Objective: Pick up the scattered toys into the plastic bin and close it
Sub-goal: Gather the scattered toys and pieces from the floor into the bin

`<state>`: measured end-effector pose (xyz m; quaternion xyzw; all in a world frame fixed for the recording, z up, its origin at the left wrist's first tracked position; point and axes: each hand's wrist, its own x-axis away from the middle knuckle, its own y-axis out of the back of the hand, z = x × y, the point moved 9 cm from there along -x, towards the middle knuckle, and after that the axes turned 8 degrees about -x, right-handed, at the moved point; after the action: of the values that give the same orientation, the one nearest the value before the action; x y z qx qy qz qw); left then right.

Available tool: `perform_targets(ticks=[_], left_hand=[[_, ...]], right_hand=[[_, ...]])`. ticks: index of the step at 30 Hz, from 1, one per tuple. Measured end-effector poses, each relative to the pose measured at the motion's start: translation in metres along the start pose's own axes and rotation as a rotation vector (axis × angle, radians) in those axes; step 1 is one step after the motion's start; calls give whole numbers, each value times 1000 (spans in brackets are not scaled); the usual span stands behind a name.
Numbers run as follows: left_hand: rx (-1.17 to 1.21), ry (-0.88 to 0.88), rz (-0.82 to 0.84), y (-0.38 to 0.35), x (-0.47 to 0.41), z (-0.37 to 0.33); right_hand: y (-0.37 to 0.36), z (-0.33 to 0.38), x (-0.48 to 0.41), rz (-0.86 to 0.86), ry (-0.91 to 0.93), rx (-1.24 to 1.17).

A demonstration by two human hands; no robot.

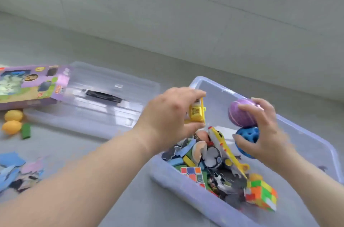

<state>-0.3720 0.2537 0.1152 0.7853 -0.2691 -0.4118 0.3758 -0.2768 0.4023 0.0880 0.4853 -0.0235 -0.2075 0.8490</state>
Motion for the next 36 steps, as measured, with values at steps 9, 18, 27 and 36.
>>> perform_targets(ticks=[9, 18, 27, 36], left_hand=[[-324, -22, 612, -138, 15, -12], [-144, -148, 217, -83, 14, -15], [-178, 97, 51, 4, 89, 96], [-223, 964, 129, 55, 294, 275]], right_hand=[[-74, -90, 34, 184, 82, 477], [-106, -90, 38, 227, 201, 552], [-74, -1, 3, 33, 290, 160], [-130, 188, -53, 26, 474, 67]])
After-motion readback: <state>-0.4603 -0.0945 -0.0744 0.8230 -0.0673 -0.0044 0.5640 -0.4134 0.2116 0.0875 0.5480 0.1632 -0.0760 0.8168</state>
